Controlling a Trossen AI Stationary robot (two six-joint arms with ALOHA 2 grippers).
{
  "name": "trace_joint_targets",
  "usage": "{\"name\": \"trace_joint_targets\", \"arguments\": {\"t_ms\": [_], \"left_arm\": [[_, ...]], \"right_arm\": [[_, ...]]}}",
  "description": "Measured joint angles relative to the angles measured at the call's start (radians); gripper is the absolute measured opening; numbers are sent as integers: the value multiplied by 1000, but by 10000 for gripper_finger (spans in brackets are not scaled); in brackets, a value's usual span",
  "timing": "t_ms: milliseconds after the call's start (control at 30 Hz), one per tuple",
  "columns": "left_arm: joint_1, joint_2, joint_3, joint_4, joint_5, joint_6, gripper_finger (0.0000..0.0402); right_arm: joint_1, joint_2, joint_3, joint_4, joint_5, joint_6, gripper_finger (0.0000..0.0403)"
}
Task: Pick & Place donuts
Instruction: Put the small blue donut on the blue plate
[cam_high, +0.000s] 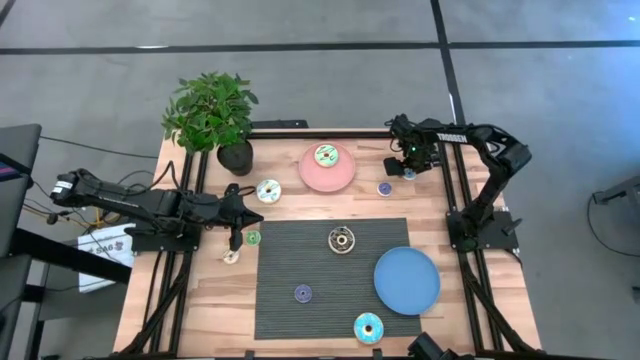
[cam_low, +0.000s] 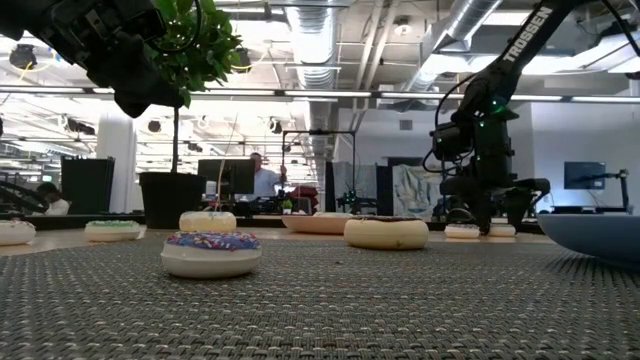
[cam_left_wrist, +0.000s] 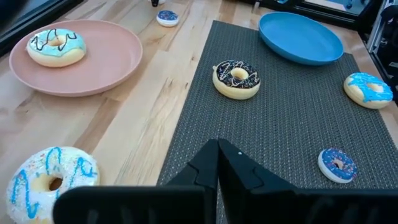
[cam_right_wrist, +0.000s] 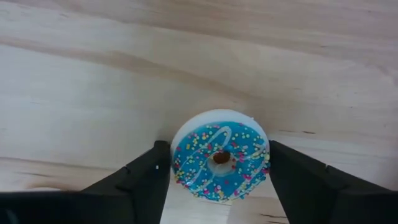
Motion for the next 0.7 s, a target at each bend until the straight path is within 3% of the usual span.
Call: {"name": "trace_joint_targets", "arguments": {"t_ms": [400,567,700], "left_arm": [[0,0,0,0,1,-30,0],[0,0,0,0,1,-29,0],[0,0,0,-1,1,-17,0]], "right_arm": [[11,-30,-4,-19,-6,-26,219],[54,-146,-3,-73,-9,6,219],[160,-286,-2,-149,-6,101,219]]}}
